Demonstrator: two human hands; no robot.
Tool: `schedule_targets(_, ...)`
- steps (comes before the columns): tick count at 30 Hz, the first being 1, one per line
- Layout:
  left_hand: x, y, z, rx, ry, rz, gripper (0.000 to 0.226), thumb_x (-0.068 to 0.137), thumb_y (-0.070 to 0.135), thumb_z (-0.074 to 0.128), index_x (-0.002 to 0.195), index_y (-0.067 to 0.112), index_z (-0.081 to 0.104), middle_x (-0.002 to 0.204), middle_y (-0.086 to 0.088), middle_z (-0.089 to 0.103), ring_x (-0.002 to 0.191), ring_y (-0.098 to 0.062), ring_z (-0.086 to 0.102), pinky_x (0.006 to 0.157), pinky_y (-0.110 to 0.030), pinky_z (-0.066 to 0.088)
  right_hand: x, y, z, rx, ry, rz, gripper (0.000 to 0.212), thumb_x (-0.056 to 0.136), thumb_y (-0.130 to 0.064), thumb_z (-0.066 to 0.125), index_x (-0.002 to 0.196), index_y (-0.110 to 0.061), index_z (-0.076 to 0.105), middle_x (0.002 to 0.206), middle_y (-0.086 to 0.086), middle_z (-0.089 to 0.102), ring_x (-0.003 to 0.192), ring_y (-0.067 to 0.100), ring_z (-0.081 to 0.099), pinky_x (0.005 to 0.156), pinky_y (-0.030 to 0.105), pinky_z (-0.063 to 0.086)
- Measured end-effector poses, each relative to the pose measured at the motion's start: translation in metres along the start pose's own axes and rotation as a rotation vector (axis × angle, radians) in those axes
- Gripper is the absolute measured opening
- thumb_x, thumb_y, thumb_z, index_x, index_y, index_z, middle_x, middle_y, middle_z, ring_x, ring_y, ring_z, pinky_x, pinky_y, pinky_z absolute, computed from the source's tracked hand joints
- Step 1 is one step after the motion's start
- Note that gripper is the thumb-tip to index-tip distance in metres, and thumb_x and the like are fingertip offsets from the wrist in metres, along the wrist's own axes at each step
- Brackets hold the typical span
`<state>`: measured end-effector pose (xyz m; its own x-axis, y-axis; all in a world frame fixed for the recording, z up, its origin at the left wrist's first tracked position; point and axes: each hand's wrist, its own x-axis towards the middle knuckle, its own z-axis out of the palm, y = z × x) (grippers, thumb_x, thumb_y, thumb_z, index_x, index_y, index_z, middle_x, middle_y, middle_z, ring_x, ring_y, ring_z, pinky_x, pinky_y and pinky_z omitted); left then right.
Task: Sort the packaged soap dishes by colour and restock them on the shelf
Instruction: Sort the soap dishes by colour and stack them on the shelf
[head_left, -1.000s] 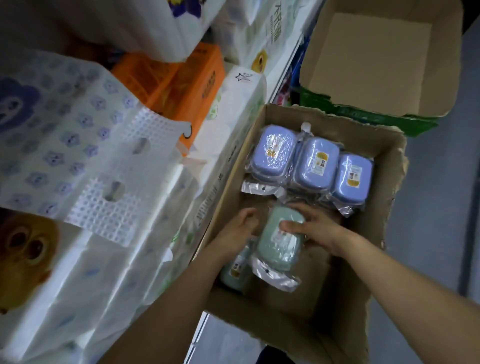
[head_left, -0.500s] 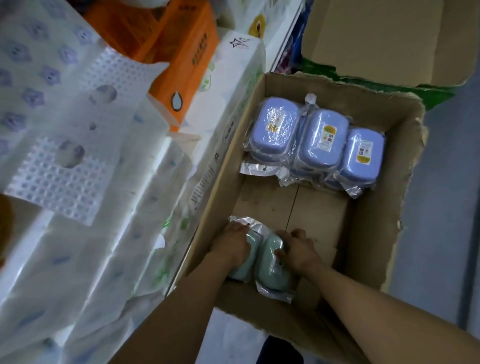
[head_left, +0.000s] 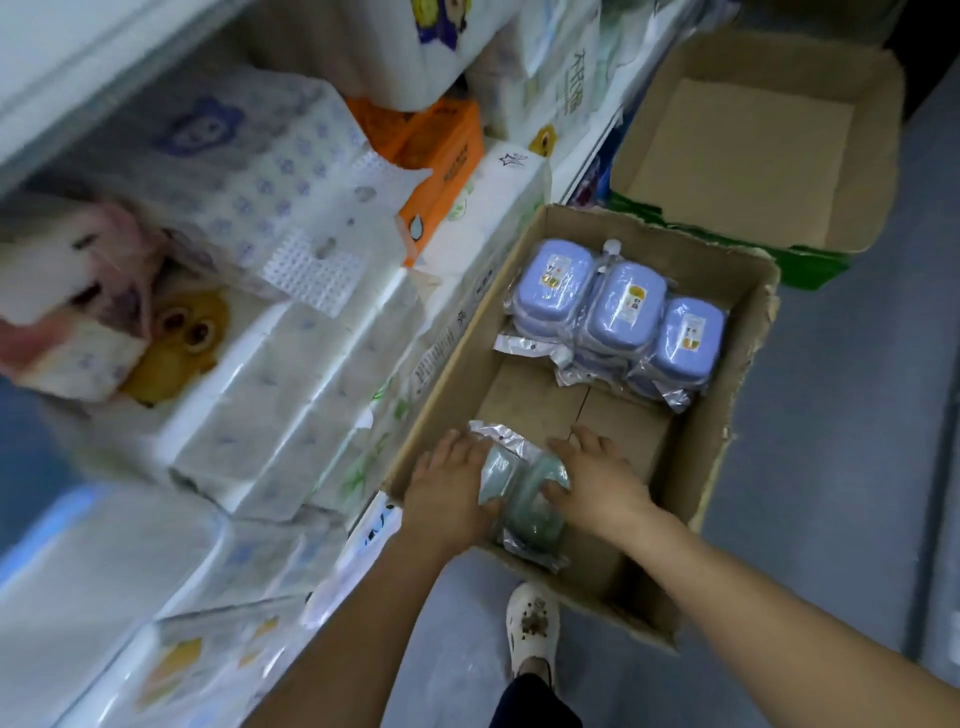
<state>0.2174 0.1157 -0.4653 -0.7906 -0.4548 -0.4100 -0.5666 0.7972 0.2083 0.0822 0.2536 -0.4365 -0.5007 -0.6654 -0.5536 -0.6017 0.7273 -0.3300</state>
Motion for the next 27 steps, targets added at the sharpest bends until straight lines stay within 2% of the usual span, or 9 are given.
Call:
schedule_targets(3,-0.061,0.016,-0.023,-0.072,0.215,-0.063,0.076,0.089,0.055,0.059,0.152,0.027,0.029,0.154,0.004,0.038,0.148,-0.019,0.023,0.118,-0.037,0.021,-0.054,-0.010,-0.014,0.002,0.178,-0.097,0.060,0.095,-0.044,0.049,0.148,-0.026,0.027,0.152,0.004,0.028,0.136,0.027,0.034,0.108,0.041,0.035)
schedule_targets(6,-0.133,0.030,-0.039,-0.160,0.496,-0.152,0.071,0.085,0.058,0.062,0.145,0.026,0.042,0.136,0.003,0.055,0.127,-0.022,0.049,0.104,-0.040,0.038,-0.113,-0.025,-0.019,0.001,0.329,-0.185,0.065,0.096,-0.048,0.046,0.151,-0.026,0.018,0.147,0.000,0.034,0.132,0.024,0.040,0.100,0.041,0.042)
schedule_targets(9,-0.195,0.033,-0.044,-0.188,0.628,-0.220,0.067,0.087,0.061,0.055,0.143,0.026,0.042,0.133,0.005,0.056,0.121,-0.021,0.051,0.097,-0.040,0.043,-0.165,-0.043,-0.010,-0.006,0.409,-0.341,0.066,0.093,-0.049,0.046,0.150,-0.025,0.023,0.144,-0.001,0.039,0.130,0.023,0.043,0.097,0.041,0.043)
schedule_targets(12,-0.261,0.033,-0.048,-0.177,0.761,-0.259,0.059,0.088,0.056,0.051,0.138,0.026,0.041,0.131,0.003,0.057,0.117,-0.023,0.054,0.094,-0.040,0.043,-0.206,-0.068,0.003,-0.042,0.433,-0.482,0.066,0.089,-0.055,0.032,0.147,-0.025,0.032,0.145,0.000,0.043,0.131,0.023,0.042,0.098,0.042,0.041)
schedule_targets(16,-0.342,0.022,-0.043,-0.154,0.821,-0.385,0.060,0.090,0.056,0.045,0.138,0.021,0.047,0.136,-0.001,0.056,0.123,-0.024,0.052,0.099,-0.042,0.042,-0.250,-0.113,0.019,-0.090,0.432,-0.663,0.066,0.089,-0.055,0.030,0.145,-0.023,0.037,0.146,0.005,0.043,0.134,0.026,0.041,0.104,0.046,0.039)
schedule_targets(20,-0.416,-0.001,-0.030,-0.149,0.862,-0.539,0.063,0.089,0.056,0.045,0.140,0.018,0.047,0.135,-0.003,0.056,0.121,-0.027,0.054,0.098,-0.044,0.043,-0.288,-0.165,0.040,-0.113,0.381,-0.817,0.066,0.088,-0.056,0.031,0.144,-0.022,0.039,0.144,0.006,0.044,0.131,0.027,0.043,0.100,0.046,0.041)
schedule_targets(22,-0.453,-0.016,-0.020,-0.145,0.852,-0.631,0.065,0.088,0.058,0.044,0.140,0.017,0.047,0.134,-0.004,0.056,0.119,-0.028,0.055,0.097,-0.044,0.044,-0.305,-0.192,0.055,-0.121,0.352,-0.906,0.063,0.089,-0.053,0.036,0.144,-0.022,0.038,0.145,0.006,0.044,0.131,0.027,0.043,0.098,0.046,0.043)
schedule_targets(25,-0.509,-0.038,0.002,-0.174,0.847,-0.742,0.066,0.087,0.057,0.047,0.140,0.017,0.046,0.133,-0.003,0.057,0.119,-0.030,0.056,0.096,-0.047,0.047,-0.330,-0.235,0.087,-0.154,0.276,-1.009,0.059,0.096,-0.046,0.044,0.149,-0.023,0.032,0.153,0.003,0.033,0.137,0.025,0.035,0.106,0.043,0.037)
schedule_targets(27,-0.549,-0.050,0.019,-0.185,0.865,-0.809,0.064,0.087,0.057,0.047,0.139,0.019,0.047,0.130,-0.003,0.058,0.116,-0.028,0.057,0.092,-0.045,0.049,-0.349,-0.262,0.115,-0.176,0.240,-1.080,0.058,0.097,-0.044,0.045,0.149,-0.024,0.031,0.153,0.003,0.033,0.137,0.025,0.035,0.105,0.043,0.037)
